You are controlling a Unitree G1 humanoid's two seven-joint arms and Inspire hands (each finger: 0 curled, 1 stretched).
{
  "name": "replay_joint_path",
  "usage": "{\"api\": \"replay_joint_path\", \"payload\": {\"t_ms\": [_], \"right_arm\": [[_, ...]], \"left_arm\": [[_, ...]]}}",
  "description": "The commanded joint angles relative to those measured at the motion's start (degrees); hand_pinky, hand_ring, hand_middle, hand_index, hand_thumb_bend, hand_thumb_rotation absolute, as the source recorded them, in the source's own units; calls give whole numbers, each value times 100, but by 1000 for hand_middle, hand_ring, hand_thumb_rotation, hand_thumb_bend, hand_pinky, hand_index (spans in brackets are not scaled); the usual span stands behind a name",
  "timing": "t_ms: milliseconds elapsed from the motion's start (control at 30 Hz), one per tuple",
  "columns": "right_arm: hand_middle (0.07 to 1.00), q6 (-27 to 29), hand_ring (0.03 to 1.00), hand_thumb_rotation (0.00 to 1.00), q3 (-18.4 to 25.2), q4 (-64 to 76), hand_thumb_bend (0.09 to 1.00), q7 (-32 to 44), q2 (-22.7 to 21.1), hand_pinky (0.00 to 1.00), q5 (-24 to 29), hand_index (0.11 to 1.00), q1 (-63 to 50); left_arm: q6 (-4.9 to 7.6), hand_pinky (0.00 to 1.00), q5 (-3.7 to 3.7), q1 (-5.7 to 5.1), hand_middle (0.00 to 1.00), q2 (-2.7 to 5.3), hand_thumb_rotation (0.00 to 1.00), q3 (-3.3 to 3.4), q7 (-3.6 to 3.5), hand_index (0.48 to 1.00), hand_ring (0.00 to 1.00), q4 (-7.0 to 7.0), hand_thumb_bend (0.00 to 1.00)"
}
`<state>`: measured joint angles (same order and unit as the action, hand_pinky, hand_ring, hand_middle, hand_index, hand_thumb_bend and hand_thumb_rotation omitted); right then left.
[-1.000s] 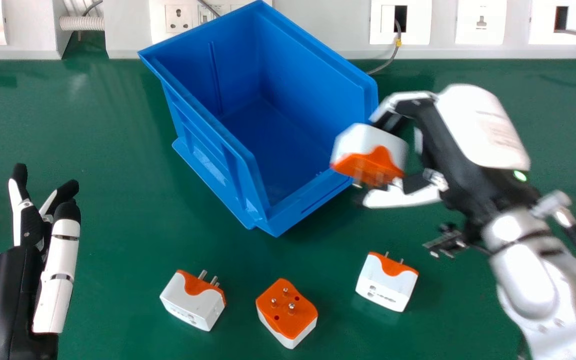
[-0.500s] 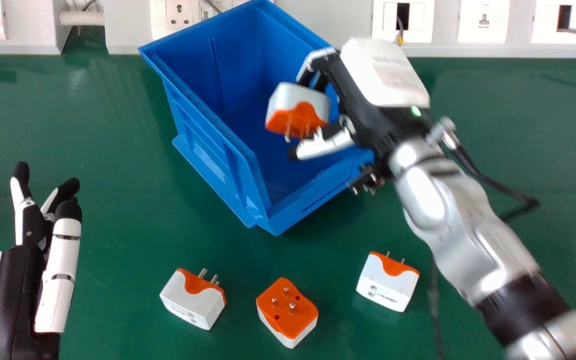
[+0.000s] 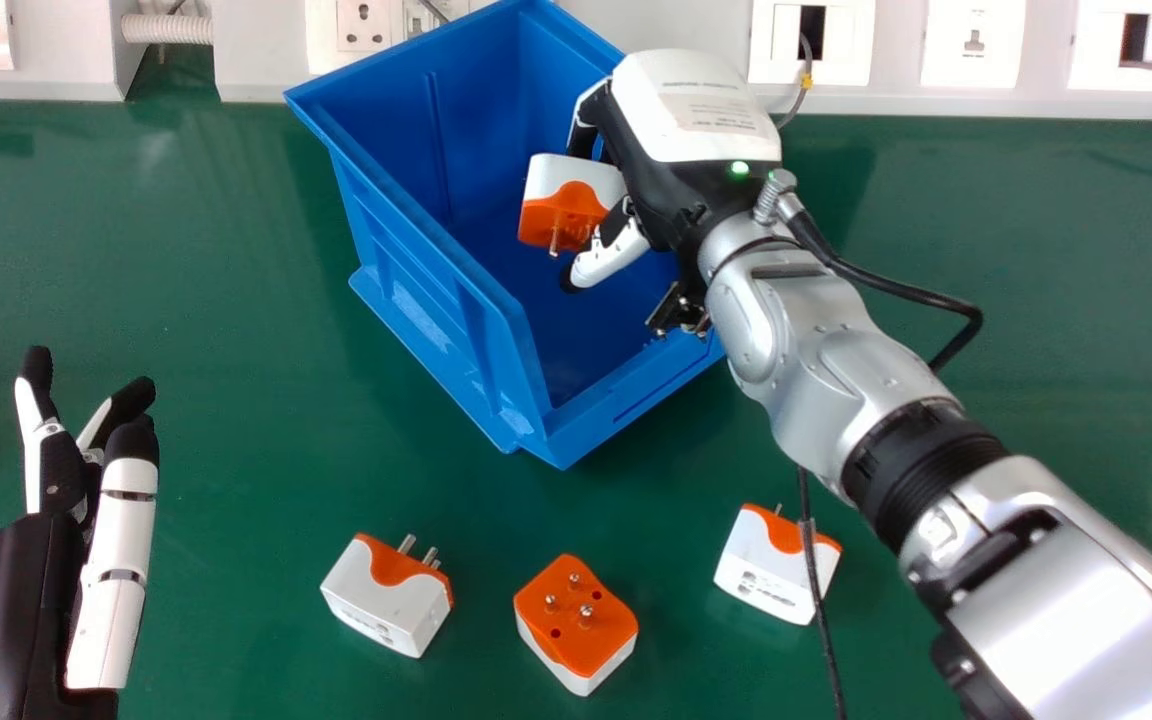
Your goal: Pick all objects and put in blue box
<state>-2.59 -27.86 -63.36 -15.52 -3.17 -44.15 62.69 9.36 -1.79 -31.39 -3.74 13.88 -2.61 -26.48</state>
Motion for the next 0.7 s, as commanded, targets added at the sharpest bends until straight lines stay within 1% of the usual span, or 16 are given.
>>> {"api": "replay_joint_path", "payload": {"t_ms": [0, 33, 100, 167, 200, 233, 267, 300, 333, 367, 400, 467, 500, 567, 667], "right_arm": [[461, -60, 373, 1, -56, -80, 514, -143, 71, 264, -3, 503, 357], [464, -80, 383, 0, -58, -119, 514, -109, 93, 272, 18, 503, 369], [467, -123, 394, 0, -10, -182, 516, 10, 148, 283, 127, 501, 378], [473, -127, 440, 2, 4, -204, 519, 42, 171, 331, 208, 500, 349], [521, -109, 467, 73, -31, -183, 511, 63, 154, 359, 201, 496, 320], [574, -108, 502, 172, -90, -167, 539, 121, 129, 392, 166, 582, 302], [624, -122, 540, 261, -139, -153, 554, 185, 111, 426, 137, 650, 291], [662, -125, 569, 318, -184, -116, 566, 247, 83, 453, 116, 698, 268], [725, -127, 647, 395, -211, -64, 584, 296, 57, 526, 111, 753, 239], [780, -120, 718, 449, -220, -10, 601, 326, 35, 595, 122, 796, 206], [821, -109, 767, 479, -233, 35, 612, 340, 15, 644, 127, 826, 177], [880, -132, 836, 521, -245, 120, 616, 396, -8, 721, 144, 871, 129], [895, -135, 851, 533, -255, 167, 614, 402, -24, 733, 141, 884, 101], [903, -165, 853, 554, -274, 267, 607, 420, -52, 726, 124, 894, 49], [911, -253, 861, 564, -259, 403, 593, 462, -62, 730, 139, 903, -9]], "left_arm": [[60, 872, -34, -63, 920, 8, 965, -13, 30, 903, 916, -185, 279], [67, 875, -32, -70, 922, 13, 973, -18, 31, 906, 917, -177, 264], [63, 894, -5, -98, 927, 23, 985, -30, 19, 912, 924, -183, 250], [77, 913, 3, -123, 933, 36, 987, -41, 22, 919, 932, -188, 251], [66, 910, -1, -134, 932, 55, 986, -46, 41, 918, 931, -196, 252], [77, 910, -8, -140, 930, 67, 976, -51, 55, 915, 930, -189, 265], [90, 912, -20, -142, 929, 73, 976, -51, 66, 914, 930, -177, 268], [117, 910, -1, -127, 928, 84, 982, -51, 67, 913, 929, -143, 272], [144, 913, 17, -114, 926, 88, 983, -50, 62, 910, 930, -111, 267], [166, 917, 30, -100, 925, 87, 982, -51, 55, 909, 930, -86, 269], [167, 917, 1, -86, 923, 83, 979, -59, 61, 907, 928, -84, 274], [179, 903, -49, -42, 923, 69, 973, -76, 70, 907, 927, -59, 283], [197, 899, -85, -19, 924, 60, 974, -83, 78, 908, 927, -39, 282], [218, 882, -122, 29, 923, 44, 978, -98, 78, 907, 923, -2, 288], [212, 869, -124, 94, 922, 39, 976, -128, 73, 905, 919, 26, 279]]}}
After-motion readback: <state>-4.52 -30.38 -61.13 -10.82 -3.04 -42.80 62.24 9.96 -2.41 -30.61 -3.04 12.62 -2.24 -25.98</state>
